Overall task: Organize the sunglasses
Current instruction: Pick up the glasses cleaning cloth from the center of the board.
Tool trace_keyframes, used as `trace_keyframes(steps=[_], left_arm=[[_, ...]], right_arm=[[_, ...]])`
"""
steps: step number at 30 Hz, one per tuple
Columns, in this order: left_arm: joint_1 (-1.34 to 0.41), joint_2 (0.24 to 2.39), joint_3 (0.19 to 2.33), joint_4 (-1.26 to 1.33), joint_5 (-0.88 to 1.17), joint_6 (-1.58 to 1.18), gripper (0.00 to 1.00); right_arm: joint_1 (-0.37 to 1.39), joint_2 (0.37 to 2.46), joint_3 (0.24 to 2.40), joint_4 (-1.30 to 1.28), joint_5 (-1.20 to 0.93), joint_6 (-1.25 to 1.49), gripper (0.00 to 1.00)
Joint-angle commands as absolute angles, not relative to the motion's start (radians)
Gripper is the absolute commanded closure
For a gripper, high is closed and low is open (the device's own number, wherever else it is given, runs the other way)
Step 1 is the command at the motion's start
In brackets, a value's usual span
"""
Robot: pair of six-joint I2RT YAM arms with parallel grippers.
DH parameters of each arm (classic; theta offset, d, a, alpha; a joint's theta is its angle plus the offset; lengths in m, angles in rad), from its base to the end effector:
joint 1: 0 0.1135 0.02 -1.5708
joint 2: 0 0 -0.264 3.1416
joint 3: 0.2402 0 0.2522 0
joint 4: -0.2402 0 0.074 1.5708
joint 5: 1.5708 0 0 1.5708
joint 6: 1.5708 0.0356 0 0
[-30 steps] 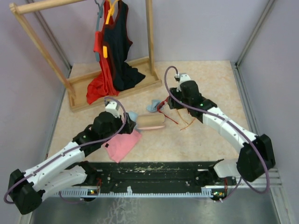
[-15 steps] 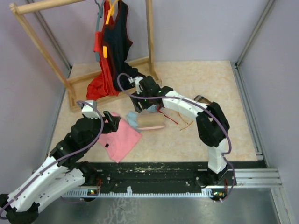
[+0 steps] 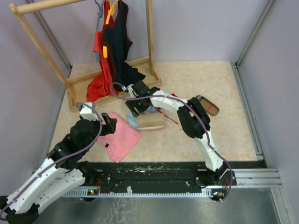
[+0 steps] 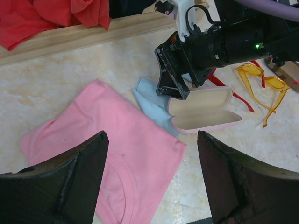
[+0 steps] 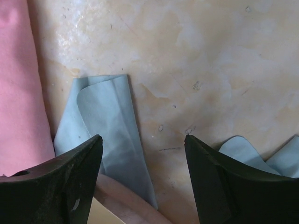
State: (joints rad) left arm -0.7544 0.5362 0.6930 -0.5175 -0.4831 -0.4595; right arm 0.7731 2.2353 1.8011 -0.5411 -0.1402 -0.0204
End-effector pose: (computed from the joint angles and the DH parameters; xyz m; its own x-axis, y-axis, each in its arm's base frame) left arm 0.1020 -0.0731 0.3086 -0.3590 -0.2016 -0.9113 0.1457 0.9523 -0.2680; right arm 0.3484 0.3468 0.1823 -0.5772 -0.5914 -0.5632 -0.7595 0.6421 0.1042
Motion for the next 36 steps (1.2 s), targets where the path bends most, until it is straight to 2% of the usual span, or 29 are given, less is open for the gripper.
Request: trace_keyframes(steps=[1,7,17,21,26,29,36], left_arm=[[-0.749,0.524,0.707,-0.522,-0.494,-0.442,0.17],[-0.749,0.502,0.706,-0.521,-0.504,-0.445,0.17],[-0.75,0.467,0.701,-0.52,-0.52,-0.451,0.18],[-0.75,0.466,0.702,-0.521,-0.522,-0.45,0.18],[-0.75,0.458,0.702,-0.525,-0.531,-0.453,0.18],[-0.75,0.45,0.701,-0.526,-0.535,-0.455,0.18],[-0.75,0.446,0.699,-0.524,-0.543,-0.456,0.18]], right_arm=[[0.791,2.257,1.873,-0.561,-0.159,-0.052,0.29],[0.819,2.269,1.87,-0.579,-0.174,-0.073,0.3],[0.85,2.362,1.963,-0.658,-0.084,-0.095,0.37],[0.851,2.399,2.016,-0.676,-0.085,-0.093,0.51],[0.85,2.415,2.044,-0.667,-0.127,-0.075,0.84],[0.85,2.405,2.042,-0.631,-0.135,-0.056,1.0],[0.831,2.279,2.014,-0.445,-0.135,-0.002,1.0]])
